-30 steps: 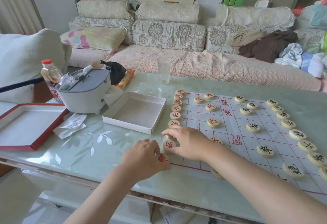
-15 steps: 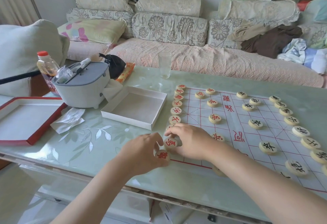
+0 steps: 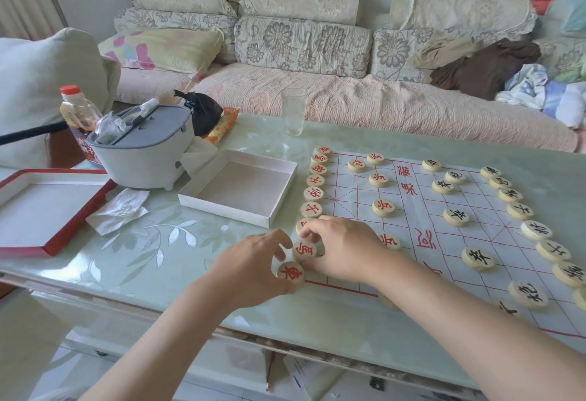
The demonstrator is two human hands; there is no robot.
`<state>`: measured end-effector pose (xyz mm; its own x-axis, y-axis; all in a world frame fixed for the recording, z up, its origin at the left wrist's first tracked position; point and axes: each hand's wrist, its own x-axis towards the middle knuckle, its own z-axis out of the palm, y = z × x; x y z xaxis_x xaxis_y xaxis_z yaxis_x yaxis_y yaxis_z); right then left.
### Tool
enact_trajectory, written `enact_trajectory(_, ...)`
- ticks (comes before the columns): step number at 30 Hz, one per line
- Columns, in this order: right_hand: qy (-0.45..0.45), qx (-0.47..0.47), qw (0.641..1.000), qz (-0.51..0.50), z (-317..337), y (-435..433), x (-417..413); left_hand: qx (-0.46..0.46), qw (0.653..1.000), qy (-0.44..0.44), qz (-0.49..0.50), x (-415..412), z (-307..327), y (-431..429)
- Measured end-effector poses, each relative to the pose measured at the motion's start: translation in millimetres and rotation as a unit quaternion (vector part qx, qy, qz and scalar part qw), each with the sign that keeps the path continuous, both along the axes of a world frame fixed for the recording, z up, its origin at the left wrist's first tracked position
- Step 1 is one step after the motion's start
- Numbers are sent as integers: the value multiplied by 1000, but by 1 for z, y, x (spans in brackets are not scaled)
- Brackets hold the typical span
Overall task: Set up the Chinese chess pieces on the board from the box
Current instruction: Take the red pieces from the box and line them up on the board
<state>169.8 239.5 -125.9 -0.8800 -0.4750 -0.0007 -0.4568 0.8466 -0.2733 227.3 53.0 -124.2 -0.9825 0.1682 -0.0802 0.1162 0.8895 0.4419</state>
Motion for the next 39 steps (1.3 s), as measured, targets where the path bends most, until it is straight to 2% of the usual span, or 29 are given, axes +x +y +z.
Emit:
enact_trajectory(15,-28,-6,1000,-11,2,4,1,-6,1000,-19,-6,0,-4,0)
enact_trajectory(39,-18,19,1000,5,-2,2,-1,-2,1000,-9,-25,-2,-7,2)
